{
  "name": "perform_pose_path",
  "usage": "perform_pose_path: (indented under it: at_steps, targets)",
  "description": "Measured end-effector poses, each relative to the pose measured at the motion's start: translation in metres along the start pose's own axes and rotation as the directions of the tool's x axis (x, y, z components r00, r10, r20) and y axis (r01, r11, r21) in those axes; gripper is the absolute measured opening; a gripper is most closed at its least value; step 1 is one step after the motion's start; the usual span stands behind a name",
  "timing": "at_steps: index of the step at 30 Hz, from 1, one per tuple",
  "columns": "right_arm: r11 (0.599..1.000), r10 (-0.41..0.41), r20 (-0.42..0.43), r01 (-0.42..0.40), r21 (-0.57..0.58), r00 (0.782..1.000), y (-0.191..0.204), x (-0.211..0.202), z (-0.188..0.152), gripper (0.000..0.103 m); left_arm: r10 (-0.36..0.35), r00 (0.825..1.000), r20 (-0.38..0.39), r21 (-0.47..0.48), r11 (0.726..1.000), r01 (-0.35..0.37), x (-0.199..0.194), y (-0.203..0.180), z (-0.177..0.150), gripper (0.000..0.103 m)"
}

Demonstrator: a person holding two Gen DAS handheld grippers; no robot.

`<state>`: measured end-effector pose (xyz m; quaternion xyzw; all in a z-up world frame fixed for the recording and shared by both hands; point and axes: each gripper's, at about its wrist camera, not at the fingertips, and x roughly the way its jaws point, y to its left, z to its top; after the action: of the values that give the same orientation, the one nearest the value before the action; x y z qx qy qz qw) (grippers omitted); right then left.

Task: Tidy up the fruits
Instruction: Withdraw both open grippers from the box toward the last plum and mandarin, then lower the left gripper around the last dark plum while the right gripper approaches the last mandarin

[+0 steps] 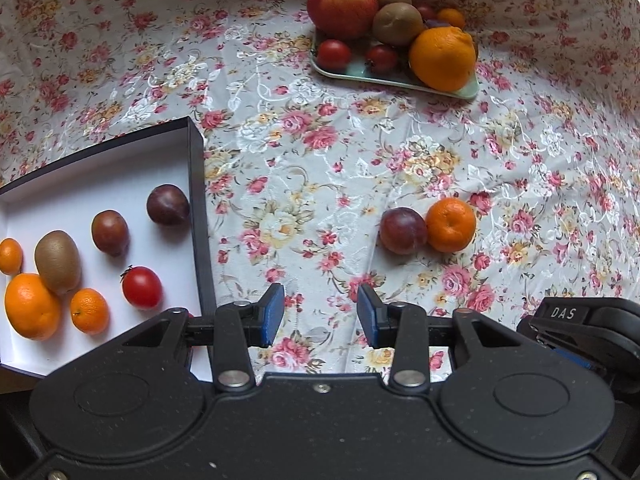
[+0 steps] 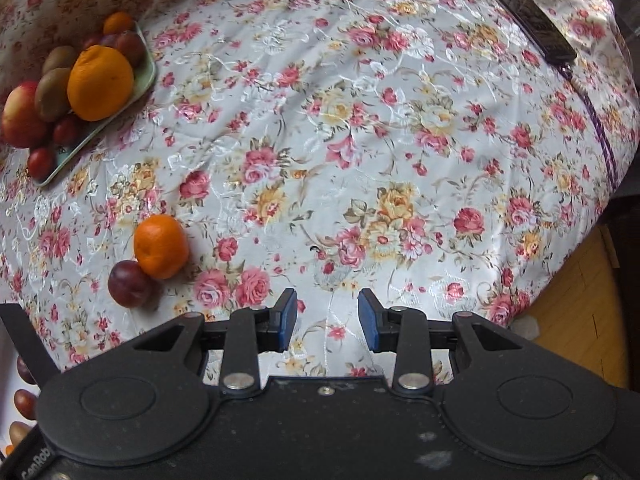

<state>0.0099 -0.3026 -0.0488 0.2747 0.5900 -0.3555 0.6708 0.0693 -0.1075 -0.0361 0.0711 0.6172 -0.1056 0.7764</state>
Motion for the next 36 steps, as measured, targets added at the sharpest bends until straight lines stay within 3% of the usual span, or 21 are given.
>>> perform_pose_path:
  at_steps: [22, 36]
  targets:
    - [1.000, 0.005, -0.014, -0.005, 0.007, 1.000, 0.009, 0.005, 0.009, 0.036, -0.016, 1.000, -0.002, 0.003, 1.000, 0.016, 0.006, -0.008, 0.016, 0.048]
    - [1.000, 0.014, 0.009, -0.014, 0.022, 1.000, 0.017, 0.002, 0.032, 0.036, -0.083, 0.997, -0.008, 0.001, 0.997, 0.083, 0.017, -0.023, 0.037, 0.048]
